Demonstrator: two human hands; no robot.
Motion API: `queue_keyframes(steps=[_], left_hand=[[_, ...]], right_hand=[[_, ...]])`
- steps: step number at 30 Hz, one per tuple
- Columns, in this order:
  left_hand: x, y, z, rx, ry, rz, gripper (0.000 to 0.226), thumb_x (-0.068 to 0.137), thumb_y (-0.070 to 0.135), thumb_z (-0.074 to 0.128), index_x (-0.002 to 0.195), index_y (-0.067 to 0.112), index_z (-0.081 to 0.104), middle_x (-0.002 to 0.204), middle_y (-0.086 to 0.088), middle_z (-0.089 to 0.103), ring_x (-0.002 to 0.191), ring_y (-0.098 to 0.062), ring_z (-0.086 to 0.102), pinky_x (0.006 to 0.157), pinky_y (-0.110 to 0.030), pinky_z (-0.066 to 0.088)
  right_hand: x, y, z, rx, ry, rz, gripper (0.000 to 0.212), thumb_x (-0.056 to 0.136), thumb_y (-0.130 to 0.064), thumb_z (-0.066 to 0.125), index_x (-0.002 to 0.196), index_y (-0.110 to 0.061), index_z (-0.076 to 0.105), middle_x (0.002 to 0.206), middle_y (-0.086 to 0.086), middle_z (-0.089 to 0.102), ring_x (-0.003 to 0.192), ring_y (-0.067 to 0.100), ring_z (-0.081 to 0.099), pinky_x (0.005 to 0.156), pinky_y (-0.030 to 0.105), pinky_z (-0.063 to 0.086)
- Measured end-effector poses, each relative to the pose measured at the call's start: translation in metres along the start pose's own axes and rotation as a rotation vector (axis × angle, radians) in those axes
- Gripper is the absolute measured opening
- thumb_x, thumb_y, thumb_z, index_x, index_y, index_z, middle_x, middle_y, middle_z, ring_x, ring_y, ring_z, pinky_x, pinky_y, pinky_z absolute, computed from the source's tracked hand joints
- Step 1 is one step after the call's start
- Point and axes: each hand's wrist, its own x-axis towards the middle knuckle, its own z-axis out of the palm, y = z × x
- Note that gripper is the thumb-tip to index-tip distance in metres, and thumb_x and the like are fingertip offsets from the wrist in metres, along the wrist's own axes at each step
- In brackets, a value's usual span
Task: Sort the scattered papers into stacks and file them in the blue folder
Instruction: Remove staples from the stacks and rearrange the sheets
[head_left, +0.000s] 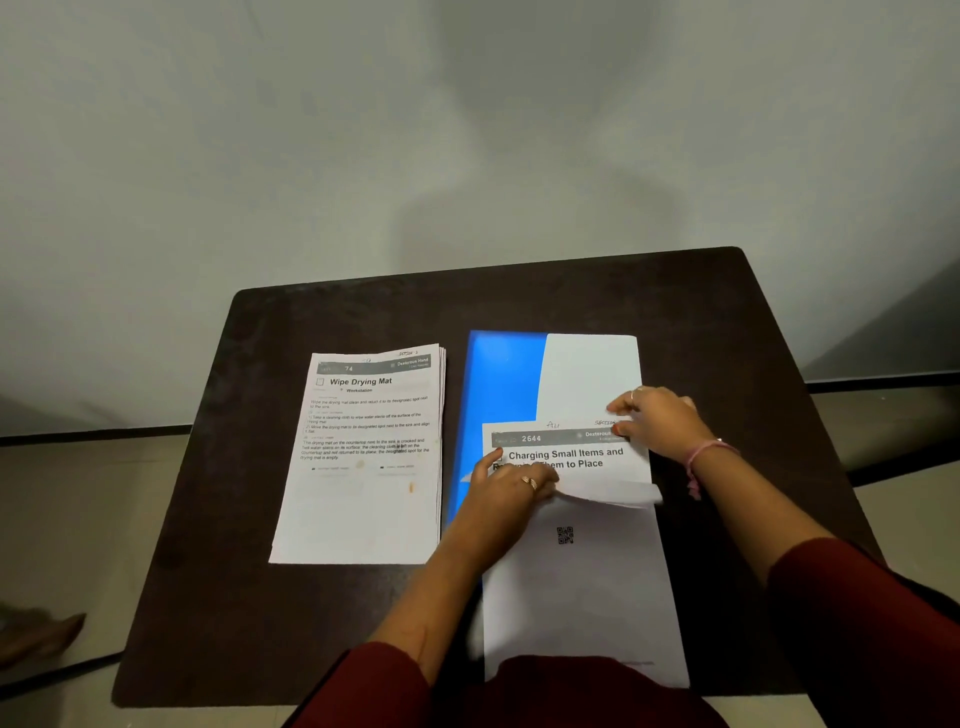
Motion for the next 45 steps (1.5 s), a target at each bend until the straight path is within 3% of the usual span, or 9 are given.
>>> queue_keyframes(steps=[6,10,15,18,27,32,38,41,45], left_hand=[[-0.004,0.0,0.003,0.043,0.14,0.017,0.028,0.088,0.03,0.04,0.086,0.026,0.068,0.086,0.009,0.064,0.08,-0.013,0.066,0.09,-0.048,0.048],[-0.005,0.003,0.004,0.035,0.181,0.0,0.028,0.086,0.03,0.042,0.08,0.025,0.068,0.12,0.001,0.063,0.111,-0.017,0.061,0.097,-0.049,0.038],[-0.001,0.001,0.01,0.048,0.198,0.029,0.026,0.086,0.028,0.044,0.076,0.023,0.067,0.132,0.001,0.059,0.126,-0.019,0.053,0.102,-0.053,0.029],[0.001,0.0,0.007,0.022,0.161,0.018,0.028,0.086,0.031,0.042,0.083,0.026,0.07,0.098,0.01,0.069,0.096,-0.013,0.067,0.096,-0.058,0.04],[0.005,0.005,-0.004,-0.1,-0.049,-0.092,0.031,0.099,0.025,0.044,0.128,0.021,0.053,0.119,0.008,0.065,0.118,-0.015,0.055,0.115,-0.038,0.008],[-0.001,0.002,-0.002,-0.06,0.044,-0.022,0.03,0.089,0.033,0.042,0.091,0.024,0.071,0.099,0.006,0.069,0.092,-0.016,0.067,0.097,-0.057,0.039],[0.0,0.002,0.003,-0.003,0.114,0.027,0.025,0.082,0.032,0.047,0.076,0.027,0.071,0.137,-0.006,0.054,0.126,-0.027,0.052,0.098,-0.051,0.03],[0.0,0.0,0.003,-0.011,0.128,0.049,0.027,0.081,0.034,0.044,0.078,0.028,0.071,0.118,0.001,0.065,0.111,-0.021,0.063,0.096,-0.057,0.034],[0.002,-0.002,0.004,-0.005,0.12,0.034,0.025,0.083,0.033,0.049,0.082,0.025,0.072,0.083,0.01,0.068,0.08,-0.013,0.068,0.09,-0.058,0.041]], right_hand=[[-0.011,-0.005,-0.001,-0.093,0.121,-0.099,0.017,0.092,-0.028,0.059,0.102,-0.034,0.071,0.098,-0.015,0.07,0.105,0.011,0.053,0.09,0.032,0.03],[-0.024,-0.003,0.001,-0.091,0.145,-0.18,0.016,0.089,-0.027,0.062,0.096,-0.033,0.074,0.124,-0.012,0.062,0.12,0.014,0.05,0.098,0.033,0.032],[-0.043,0.003,-0.007,0.483,-0.367,-0.269,0.005,0.081,-0.025,0.074,0.078,-0.021,0.074,0.105,-0.002,0.072,0.105,0.013,0.064,0.099,0.03,0.047],[-0.04,0.004,-0.008,0.683,-0.275,-0.185,0.024,0.085,-0.035,0.066,0.077,-0.015,0.075,0.088,0.002,0.075,0.094,0.015,0.068,0.092,0.026,0.048],[-0.001,-0.001,0.005,0.015,0.063,-0.04,0.022,0.089,-0.027,0.061,0.108,-0.029,0.069,0.11,-0.01,0.068,0.111,0.015,0.055,0.093,0.034,0.035],[-0.007,-0.004,0.004,-0.13,0.086,-0.106,0.019,0.093,-0.028,0.056,0.104,-0.034,0.071,0.104,-0.015,0.069,0.107,0.012,0.053,0.092,0.033,0.033],[-0.029,0.0,-0.008,0.321,-0.232,-0.209,0.007,0.085,-0.024,0.068,0.084,-0.025,0.075,0.09,-0.01,0.073,0.091,0.003,0.065,0.089,0.03,0.051],[-0.038,-0.004,-0.013,0.605,-0.378,-0.154,0.017,0.088,-0.025,0.065,0.079,-0.016,0.075,0.085,-0.003,0.075,0.093,0.006,0.067,0.089,0.023,0.048],[-0.021,-0.001,0.003,0.402,0.009,-0.086,0.008,0.09,-0.022,0.062,0.09,-0.02,0.07,0.1,0.0,0.072,0.095,0.011,0.063,0.088,0.03,0.049]])
